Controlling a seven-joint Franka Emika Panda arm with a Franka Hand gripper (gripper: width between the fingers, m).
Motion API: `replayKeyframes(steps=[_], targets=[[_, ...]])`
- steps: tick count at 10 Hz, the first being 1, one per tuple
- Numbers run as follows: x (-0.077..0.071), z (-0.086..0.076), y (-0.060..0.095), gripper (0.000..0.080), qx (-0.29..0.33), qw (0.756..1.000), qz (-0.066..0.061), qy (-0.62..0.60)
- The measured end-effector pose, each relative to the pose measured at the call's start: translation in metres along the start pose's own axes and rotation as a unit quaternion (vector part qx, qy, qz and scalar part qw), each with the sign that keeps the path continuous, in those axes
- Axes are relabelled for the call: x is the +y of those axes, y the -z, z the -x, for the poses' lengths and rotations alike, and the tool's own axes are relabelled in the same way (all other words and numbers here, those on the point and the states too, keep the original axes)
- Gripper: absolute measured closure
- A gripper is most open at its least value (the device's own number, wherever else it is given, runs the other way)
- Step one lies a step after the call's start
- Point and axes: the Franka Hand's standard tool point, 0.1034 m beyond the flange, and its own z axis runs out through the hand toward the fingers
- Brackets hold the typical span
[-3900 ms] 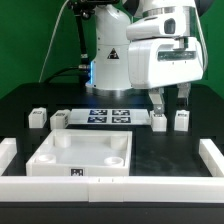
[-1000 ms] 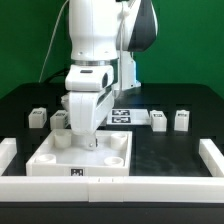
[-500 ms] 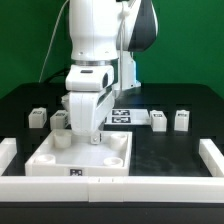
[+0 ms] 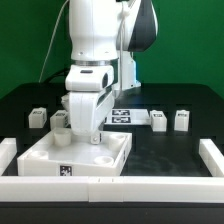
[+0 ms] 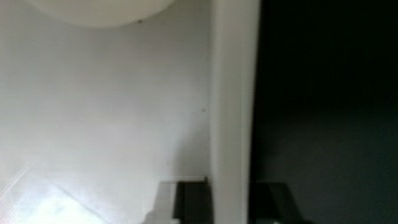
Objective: Assemble one leg
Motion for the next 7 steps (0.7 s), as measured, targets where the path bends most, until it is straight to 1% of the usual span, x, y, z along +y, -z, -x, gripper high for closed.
replayKeyframes(steps=[3,4,5,7], targets=[[0.0,-0.002,0.0,0.0741,0.0,1.0,0.0,0.004],[-0.002,-0.012,0.0,0.0741,0.002,1.0,-0.002,0.016],[-0.004,-0.027,0.0,0.0741,0.003,0.999,-0.006,0.036],[-0.001,-0.045,0.0,0.0741,0.005,0.999,-0.011,0.045]])
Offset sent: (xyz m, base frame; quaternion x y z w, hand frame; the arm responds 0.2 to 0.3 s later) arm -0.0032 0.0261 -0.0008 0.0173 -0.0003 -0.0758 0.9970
